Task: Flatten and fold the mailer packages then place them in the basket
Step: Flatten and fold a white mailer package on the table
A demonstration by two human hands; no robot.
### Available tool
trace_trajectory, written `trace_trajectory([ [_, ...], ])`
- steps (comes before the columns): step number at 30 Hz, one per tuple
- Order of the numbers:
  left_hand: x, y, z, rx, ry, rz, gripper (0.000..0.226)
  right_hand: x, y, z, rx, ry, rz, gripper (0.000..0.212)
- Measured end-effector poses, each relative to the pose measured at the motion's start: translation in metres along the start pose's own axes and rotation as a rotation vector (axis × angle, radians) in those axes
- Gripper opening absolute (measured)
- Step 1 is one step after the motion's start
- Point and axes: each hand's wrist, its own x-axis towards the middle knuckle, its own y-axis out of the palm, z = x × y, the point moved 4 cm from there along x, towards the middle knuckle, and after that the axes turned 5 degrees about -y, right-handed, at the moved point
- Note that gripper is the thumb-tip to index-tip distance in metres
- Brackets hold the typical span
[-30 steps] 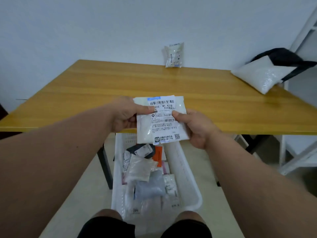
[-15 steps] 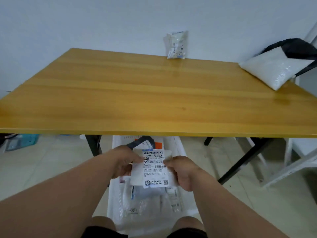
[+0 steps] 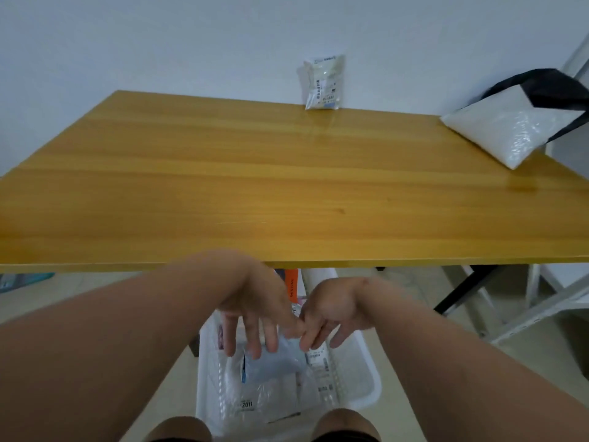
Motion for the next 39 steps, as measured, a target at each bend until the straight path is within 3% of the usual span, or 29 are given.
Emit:
trace_trajectory([
  [2, -0.038, -0.006, -0.019, 0.031, 0.132, 0.037, 0.048, -0.035, -0.007, 0.018, 0.078, -0.109, 0.145, 0.032],
  [5, -0.088, -0.037, -0.043, -0.086, 0.335, -0.150, 0.052, -0.084, -0.039, 0.043, 0.202, -0.276, 0.086, 0.023],
  [10, -0.088, -0.113, -0.064, -0.410, 0.524, -0.789, 0.028, -0.105, -0.109, 0.068, 0.359, -0.524, -0.357, 0.018],
  [13, -0.050, -0.151, -0.066, -0.404, 0.476, -0.946, 0.032, -0.078, -0.157, 0.075, 0.361, -0.569, -0.697, 0.011],
  [16, -0.010, -0.200, -0.079, -0.426, 0.461, -1.007, 0.045, -0.033, -0.213, 0.079, 0.198, -0.479, -0.934, 0.009],
  [22, 0.033, -0.293, -0.112, -0.490, 0.448, -1.098, 0.049, 0.036, -0.310, 0.094, 0.096, -0.392, -1.082, 0.019],
  [30, 0.051, -0.389, -0.138, -0.685, 0.442, -1.032, 0.065, 0.076, -0.418, 0.118, 0.195, -0.270, -1.096, 0.038],
  [39, 0.074, -0.487, -0.174, -0.888, 0.475, -0.937, 0.082, 0.105, -0.516, 0.145, 0.453, -0.349, -1.038, 0.065],
])
